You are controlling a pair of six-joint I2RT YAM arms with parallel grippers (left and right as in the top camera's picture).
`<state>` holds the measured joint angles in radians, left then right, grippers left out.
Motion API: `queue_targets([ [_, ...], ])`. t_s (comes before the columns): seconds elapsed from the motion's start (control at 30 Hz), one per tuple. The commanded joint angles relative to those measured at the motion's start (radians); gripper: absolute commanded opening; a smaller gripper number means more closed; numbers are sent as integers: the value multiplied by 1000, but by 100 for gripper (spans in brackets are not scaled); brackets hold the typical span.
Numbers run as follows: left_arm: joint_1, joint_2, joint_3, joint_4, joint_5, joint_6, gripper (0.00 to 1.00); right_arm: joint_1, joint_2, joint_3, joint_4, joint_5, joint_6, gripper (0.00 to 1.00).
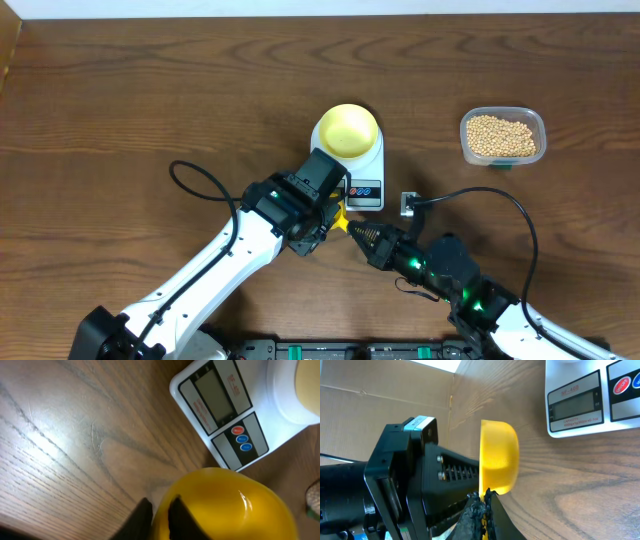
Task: Scoop item into bowl and weigh 50g on scale
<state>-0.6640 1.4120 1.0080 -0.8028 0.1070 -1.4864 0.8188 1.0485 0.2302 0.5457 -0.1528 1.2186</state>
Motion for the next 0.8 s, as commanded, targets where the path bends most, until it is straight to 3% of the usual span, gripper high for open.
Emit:
queue_targets([
  [0.0,-3,4,-3,-4,-2,22,37,7,3,23,-19,-2,-19,1],
  [0.13,14,-14,-2,-4,-2,159,41,6,3,23,-59,-3,-61,1],
  [0.33,107,-121,0,-20,8,415,61,-34,-35,25,-157,-35,-127,1],
  [0.47,173,-222,0,-34,9,576,66,-118,-140,34,-334,-93,-171,1],
  [0.5,180,-236,0,-34,8,603,67,-144,-175,39,-400,-93,-179,1],
  [0.57,189,-258,0,-34,8,641,91,-195,-242,55,-504,-98,-195,1],
  [0.77,190,-257,0,-34,9,648,92,-378,-435,143,-690,-200,-326,1],
])
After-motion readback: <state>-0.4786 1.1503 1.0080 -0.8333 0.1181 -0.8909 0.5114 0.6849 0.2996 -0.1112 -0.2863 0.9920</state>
